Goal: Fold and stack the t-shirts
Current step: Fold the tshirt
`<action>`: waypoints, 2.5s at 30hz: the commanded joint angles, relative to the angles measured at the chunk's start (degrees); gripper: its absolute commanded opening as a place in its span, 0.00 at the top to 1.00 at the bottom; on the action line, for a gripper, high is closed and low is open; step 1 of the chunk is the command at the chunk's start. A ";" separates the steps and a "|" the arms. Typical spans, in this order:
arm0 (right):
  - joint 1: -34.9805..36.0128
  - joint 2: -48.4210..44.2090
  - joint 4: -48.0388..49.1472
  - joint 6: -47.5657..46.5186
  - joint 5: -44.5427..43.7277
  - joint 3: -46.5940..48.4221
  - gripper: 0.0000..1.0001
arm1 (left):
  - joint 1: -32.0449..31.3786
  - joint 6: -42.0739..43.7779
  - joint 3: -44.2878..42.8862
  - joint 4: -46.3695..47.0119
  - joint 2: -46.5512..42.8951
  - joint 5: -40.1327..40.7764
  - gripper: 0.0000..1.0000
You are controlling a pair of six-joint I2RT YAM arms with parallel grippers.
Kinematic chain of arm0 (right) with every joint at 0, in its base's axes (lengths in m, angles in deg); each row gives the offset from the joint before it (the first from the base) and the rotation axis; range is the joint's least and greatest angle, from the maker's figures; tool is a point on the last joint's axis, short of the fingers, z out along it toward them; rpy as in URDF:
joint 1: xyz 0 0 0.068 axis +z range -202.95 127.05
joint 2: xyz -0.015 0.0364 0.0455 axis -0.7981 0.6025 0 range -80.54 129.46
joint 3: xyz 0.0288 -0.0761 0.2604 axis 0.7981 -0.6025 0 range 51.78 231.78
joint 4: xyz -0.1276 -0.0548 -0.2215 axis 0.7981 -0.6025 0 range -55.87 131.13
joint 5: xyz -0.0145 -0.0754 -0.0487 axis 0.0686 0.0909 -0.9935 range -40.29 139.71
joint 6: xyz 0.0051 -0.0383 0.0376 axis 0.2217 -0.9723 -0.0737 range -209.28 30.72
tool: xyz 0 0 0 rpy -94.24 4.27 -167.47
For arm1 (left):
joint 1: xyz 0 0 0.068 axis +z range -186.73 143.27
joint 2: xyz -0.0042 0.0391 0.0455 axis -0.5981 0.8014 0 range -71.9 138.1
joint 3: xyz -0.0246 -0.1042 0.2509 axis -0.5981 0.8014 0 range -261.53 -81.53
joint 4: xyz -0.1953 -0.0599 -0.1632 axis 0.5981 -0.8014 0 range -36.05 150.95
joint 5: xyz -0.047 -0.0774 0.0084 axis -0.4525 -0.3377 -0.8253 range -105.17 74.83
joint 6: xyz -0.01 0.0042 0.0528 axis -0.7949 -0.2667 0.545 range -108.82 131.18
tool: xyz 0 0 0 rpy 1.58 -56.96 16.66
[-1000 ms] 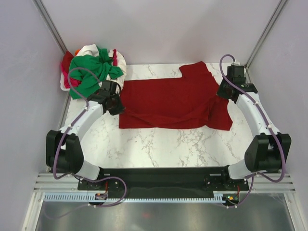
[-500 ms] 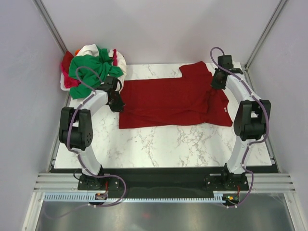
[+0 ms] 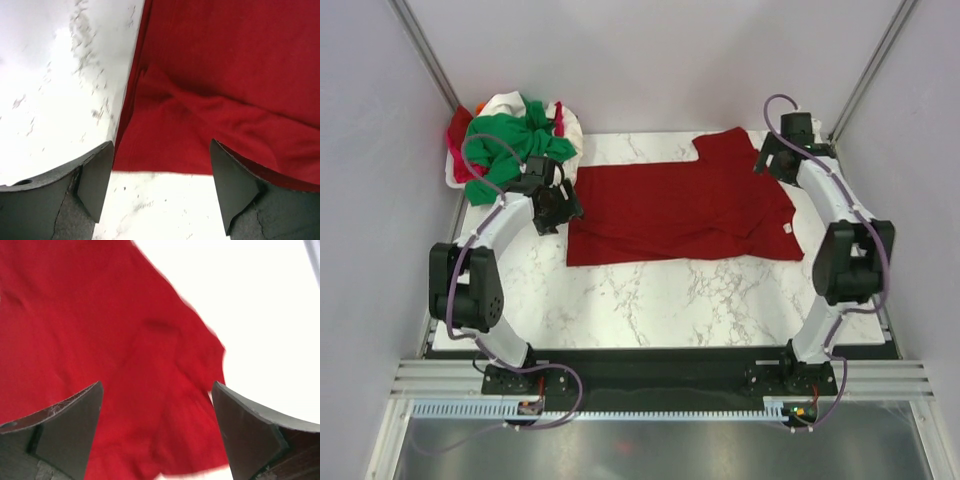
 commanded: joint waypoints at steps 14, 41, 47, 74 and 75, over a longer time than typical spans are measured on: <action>-6.59 -30.53 13.22 7.61 6.76 -46.35 0.05 | 0.12 -7.76 31.61 18.45 -18.39 -4.89 0.14; -9.76 -23.59 21.31 9.02 8.97 -51.72 1.00 | -0.76 -8.38 34.08 28.83 -14.32 -6.74 0.98; -12.57 -31.75 19.38 11.04 3.79 -54.52 1.00 | -0.23 -7.58 33.55 21.63 -21.97 -4.63 0.98; -14.68 -22.53 29.40 12.71 13.98 -57.08 0.93 | 0.38 -7.50 36.27 21.80 -23.30 -3.66 0.98; -14.77 -23.84 30.01 12.89 13.63 -57.52 1.00 | 0.47 -7.50 36.36 21.80 -23.39 -3.66 0.98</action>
